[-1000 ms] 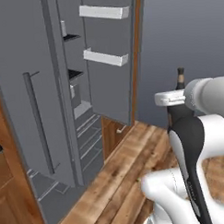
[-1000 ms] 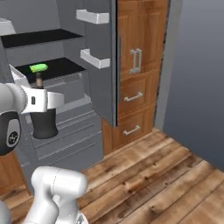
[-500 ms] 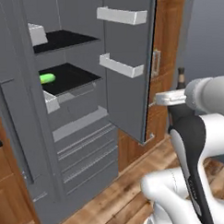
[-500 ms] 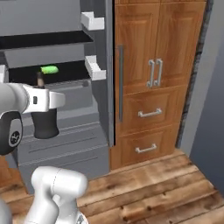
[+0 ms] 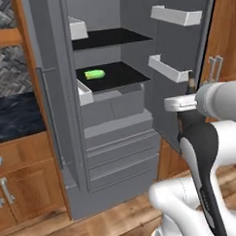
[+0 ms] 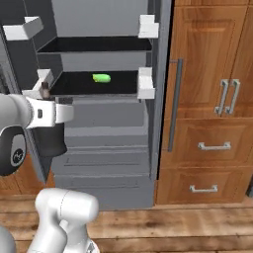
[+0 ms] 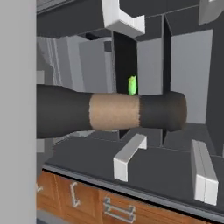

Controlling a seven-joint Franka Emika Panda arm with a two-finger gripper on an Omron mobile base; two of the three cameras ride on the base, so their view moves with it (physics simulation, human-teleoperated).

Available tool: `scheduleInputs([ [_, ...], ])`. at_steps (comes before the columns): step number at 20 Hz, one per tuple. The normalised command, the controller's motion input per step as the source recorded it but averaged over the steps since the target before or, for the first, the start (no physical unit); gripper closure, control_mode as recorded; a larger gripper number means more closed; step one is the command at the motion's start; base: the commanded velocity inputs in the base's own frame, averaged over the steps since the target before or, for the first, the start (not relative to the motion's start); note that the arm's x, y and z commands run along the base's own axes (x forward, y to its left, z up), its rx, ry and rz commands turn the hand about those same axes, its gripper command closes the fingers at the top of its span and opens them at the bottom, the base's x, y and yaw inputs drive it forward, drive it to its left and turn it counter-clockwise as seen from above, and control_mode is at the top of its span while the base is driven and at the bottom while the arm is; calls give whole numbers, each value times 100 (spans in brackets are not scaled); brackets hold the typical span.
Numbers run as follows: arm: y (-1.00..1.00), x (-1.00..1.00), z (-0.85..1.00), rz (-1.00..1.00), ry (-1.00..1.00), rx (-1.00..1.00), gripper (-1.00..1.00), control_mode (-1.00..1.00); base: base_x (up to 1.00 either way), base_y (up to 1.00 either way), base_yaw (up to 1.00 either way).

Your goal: Place the liquor on the top shelf of the fridge to keep it out of children's reach, and place the corn and bell pepper on lower shelves for easy access.

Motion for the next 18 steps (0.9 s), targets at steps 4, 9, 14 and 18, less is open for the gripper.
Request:
scheduleInputs([
  [4, 0, 0, 0, 0, 0, 0, 100, 100, 52, -42, 37],
  [9, 0, 0, 0, 0, 0, 0, 100, 100, 44, -55, 25],
  [14, 0, 0, 0, 0, 0, 0, 100, 100, 43, -12, 13],
  [18, 0, 0, 0, 0, 0, 0, 100, 100, 41, 18, 4],
])
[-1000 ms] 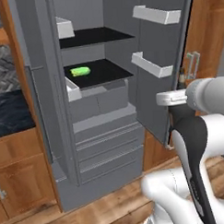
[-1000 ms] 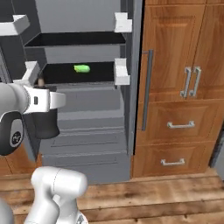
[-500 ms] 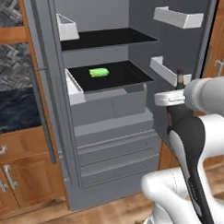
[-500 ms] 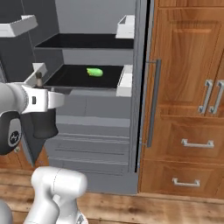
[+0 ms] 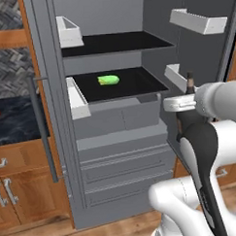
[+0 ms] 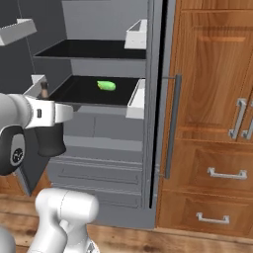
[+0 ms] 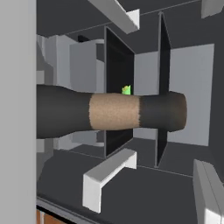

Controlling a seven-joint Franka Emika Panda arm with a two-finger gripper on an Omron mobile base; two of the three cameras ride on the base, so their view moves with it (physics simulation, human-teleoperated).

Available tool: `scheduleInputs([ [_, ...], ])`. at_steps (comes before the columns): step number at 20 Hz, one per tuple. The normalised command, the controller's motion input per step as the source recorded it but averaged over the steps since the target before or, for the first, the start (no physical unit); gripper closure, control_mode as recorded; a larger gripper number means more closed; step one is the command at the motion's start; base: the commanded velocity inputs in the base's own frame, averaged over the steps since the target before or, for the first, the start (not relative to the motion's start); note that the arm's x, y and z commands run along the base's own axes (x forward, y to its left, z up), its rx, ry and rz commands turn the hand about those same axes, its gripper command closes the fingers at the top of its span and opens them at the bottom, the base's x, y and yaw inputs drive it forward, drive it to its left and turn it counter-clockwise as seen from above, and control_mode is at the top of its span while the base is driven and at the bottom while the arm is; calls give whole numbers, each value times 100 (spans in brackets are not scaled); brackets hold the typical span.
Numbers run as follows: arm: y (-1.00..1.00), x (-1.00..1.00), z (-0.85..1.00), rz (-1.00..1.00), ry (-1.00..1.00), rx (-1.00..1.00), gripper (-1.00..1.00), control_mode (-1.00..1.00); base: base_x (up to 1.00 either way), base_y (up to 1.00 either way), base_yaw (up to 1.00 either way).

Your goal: Place the liquor on the top shelf of the fridge to keep it out of children's reach, and place the corn and bell pepper on lower shelves for easy access.

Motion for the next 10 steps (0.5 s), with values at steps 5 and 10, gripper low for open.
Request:
scheduleInputs([
  [5, 0, 0, 0, 0, 0, 0, 100, 100, 50, 4, 0],
  [10, 0, 0, 0, 0, 0, 0, 100, 100, 60, 9, 0],
])
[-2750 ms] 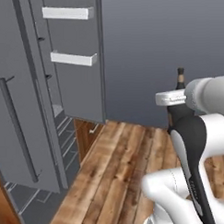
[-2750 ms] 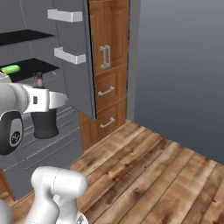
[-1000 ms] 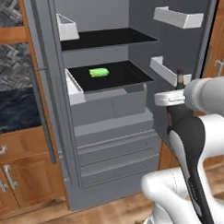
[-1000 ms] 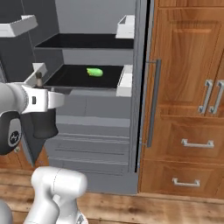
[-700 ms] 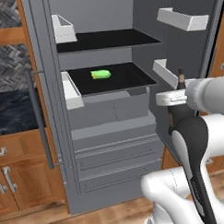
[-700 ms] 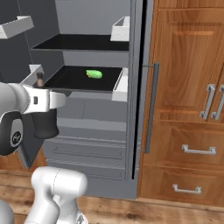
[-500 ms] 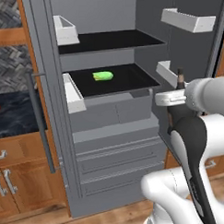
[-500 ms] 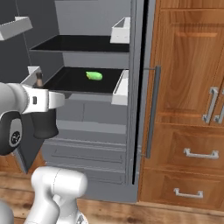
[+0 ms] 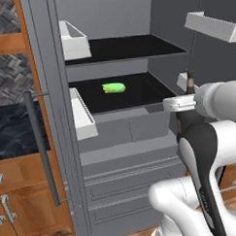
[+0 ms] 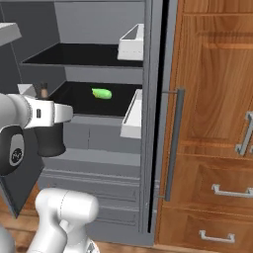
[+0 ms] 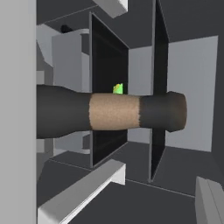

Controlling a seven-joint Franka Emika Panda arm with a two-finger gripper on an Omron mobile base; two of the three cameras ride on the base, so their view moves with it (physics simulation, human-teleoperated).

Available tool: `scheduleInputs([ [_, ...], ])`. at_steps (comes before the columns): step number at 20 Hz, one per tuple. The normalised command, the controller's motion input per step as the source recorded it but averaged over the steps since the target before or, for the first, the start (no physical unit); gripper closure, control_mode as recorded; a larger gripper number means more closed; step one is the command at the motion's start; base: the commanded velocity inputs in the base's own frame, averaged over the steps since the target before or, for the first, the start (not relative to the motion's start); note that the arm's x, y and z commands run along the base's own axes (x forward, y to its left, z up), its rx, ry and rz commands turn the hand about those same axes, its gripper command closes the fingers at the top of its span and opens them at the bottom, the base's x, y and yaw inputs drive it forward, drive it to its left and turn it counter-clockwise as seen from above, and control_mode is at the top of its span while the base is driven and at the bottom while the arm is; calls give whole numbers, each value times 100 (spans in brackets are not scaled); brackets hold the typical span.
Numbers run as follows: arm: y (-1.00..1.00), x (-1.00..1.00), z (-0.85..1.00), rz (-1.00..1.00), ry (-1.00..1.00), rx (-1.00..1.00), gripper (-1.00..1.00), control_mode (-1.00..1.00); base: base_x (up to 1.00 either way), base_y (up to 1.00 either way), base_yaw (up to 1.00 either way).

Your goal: Place the liquor on the top shelf of the fridge to keep it out of children's reach, and place the corn and bell pepper on lower shelves for easy access.

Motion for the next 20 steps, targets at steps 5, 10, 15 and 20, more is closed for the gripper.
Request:
scheduleInputs([
  [5, 0, 0, 0, 0, 0, 0, 100, 100, 60, 22, 0],
  [10, 0, 0, 0, 0, 0, 0, 100, 100, 50, 27, 0],
  [15, 0, 0, 0, 0, 0, 0, 100, 100, 31, 32, 2],
  [20, 9, 4, 9, 4, -2, 0, 100, -100, 7, 13, 2],
])
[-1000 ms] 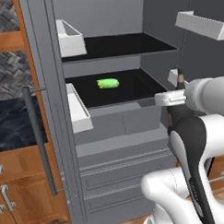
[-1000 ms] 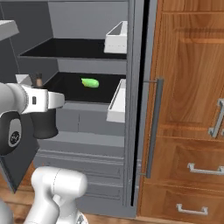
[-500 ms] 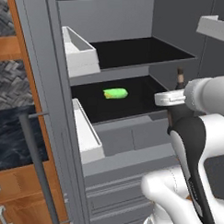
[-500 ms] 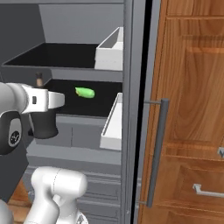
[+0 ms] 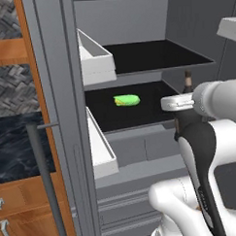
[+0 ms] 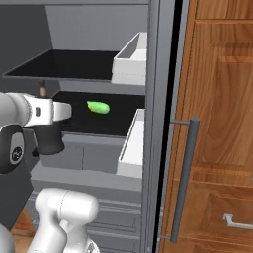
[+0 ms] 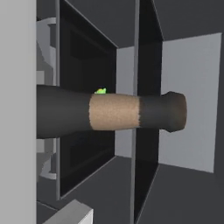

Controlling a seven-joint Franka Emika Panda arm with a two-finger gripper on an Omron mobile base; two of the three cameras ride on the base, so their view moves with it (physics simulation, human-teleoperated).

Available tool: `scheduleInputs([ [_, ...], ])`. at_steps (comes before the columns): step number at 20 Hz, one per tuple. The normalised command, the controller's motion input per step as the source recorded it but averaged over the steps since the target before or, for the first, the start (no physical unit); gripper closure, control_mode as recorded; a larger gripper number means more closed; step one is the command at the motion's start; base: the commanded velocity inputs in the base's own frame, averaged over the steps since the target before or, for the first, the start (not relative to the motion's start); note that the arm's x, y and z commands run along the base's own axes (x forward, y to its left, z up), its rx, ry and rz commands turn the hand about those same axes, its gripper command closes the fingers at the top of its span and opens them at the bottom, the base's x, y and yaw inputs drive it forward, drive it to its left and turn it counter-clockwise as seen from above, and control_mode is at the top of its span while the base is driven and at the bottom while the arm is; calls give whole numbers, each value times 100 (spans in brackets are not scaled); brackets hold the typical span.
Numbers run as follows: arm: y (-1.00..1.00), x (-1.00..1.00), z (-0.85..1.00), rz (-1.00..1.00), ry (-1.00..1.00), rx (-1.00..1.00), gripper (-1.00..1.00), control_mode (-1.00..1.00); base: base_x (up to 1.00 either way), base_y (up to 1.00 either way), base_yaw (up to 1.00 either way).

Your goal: Place the liquor on the top shelf of the fridge to keep it out of children's reach, and place the corn and bell pepper on lower shelves for easy access.

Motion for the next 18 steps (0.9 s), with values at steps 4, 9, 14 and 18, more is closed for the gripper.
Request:
scheduleInputs([
  [4, 5, 0, 39, 8, -6, 0, 100, -100, 0, 0, 0],
  [9, 0, 11, 49, 6, -11, 0, 100, -100, 0, 0, 0],
  [14, 0, 20, 42, 5, -9, 0, 100, -100, 0, 0, 0],
  [18, 0, 30, 31, 2, -8, 0, 100, -100, 0, 0, 0],
])
